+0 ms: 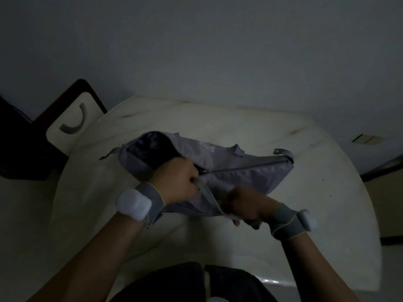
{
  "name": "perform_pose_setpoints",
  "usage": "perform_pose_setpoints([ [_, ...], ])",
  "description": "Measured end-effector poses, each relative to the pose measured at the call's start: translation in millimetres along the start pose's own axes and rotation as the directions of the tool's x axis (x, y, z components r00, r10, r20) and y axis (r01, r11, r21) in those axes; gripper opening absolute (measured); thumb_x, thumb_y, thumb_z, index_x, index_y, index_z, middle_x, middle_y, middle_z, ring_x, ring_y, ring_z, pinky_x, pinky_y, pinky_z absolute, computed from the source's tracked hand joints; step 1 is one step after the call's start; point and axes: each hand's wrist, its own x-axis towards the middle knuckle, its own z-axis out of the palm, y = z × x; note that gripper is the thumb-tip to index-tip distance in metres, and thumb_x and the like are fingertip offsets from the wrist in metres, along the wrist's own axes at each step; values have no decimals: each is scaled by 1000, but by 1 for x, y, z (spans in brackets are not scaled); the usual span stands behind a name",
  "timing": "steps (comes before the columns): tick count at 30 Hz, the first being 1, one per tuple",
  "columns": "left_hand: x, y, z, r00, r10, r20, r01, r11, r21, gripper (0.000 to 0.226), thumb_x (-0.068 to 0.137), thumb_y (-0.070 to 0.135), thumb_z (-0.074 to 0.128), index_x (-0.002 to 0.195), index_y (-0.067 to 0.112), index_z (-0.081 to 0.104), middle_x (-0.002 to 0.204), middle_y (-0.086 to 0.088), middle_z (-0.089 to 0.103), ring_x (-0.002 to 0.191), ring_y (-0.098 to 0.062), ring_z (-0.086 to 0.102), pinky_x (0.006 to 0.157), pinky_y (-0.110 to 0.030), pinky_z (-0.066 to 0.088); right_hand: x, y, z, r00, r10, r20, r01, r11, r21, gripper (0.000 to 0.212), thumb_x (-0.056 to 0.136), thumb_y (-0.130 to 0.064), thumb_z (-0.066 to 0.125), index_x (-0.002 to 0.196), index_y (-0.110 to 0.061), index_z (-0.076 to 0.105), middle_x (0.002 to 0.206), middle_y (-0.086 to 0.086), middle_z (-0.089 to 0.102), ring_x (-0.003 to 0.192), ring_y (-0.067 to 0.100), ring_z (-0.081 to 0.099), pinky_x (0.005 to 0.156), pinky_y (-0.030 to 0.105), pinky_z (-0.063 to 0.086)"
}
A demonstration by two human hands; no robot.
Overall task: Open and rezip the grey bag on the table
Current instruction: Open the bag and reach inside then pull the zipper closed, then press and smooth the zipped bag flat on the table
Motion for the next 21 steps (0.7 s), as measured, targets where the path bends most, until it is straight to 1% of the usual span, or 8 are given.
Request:
perform_pose_setpoints([
  [3,-17,19,22,726,-61,685,-25,993,114,29,75,41,68,75,12,69,65,-4,61,57,-16,50,62,-25,42,20,16,20,982,188,10,-183,966,-182,27,93,-30,59,118,-21,65,112,11,71,77,20,69,62,18,51],
  [6,-33,10,64,572,-274,773,83,957,278,35,75,39,72,100,16,67,99,-3,71,79,-17,62,74,-29,49,27,25,24,965,104,-241,-136,984,-118,31,92,-40,58,111,-18,70,108,7,72,97,23,66,78,29,48],
  [8,-30,4,68,593,-315,741,79,939,336,33,82,33,66,109,13,64,113,-7,68,98,-23,64,81,-31,50,30,27,19,929,19,-370,-62,993,-105,25,91,-36,59,104,-18,70,103,4,72,93,22,66,76,28,48],
  [11,-8,14,47,815,-61,576,20,997,78,28,88,32,56,86,7,68,86,-10,69,78,-24,61,69,-28,43,34,23,10,847,-84,-524,29,993,-112,20,90,-30,59,106,-20,66,97,3,73,86,21,67,74,33,53],
  [13,11,22,29,985,-19,169,35,995,-95,35,87,34,57,62,9,58,57,-5,59,56,-20,55,55,-26,39,42,23,6,770,-167,-616,82,983,-164,17,90,-29,58,105,-22,64,97,2,72,85,20,66,71,31,52],
  [15,31,19,23,976,-91,-200,76,994,-82,34,87,31,57,59,11,54,59,-9,62,58,-27,60,52,-30,43,48,25,1,688,-240,-685,98,966,-240,14,89,-30,55,98,-23,63,96,1,69,86,23,62,71,32,48],
  [19,62,-9,36,948,-315,51,306,943,133,38,89,42,49,83,9,66,95,-18,68,87,-36,63,67,-35,49,63,27,-11,602,-258,-756,-38,936,-350,28,79,-35,62,105,-26,64,101,2,64,94,29,56,78,38,45],
  [21,74,-17,47,923,-328,200,326,944,43,45,89,47,52,75,6,64,83,-15,66,79,-32,62,59,-29,41,71,28,-14,647,-235,-725,-93,920,-382,34,76,-42,63,105,-26,65,104,2,65,98,30,57,82,40,45],
])
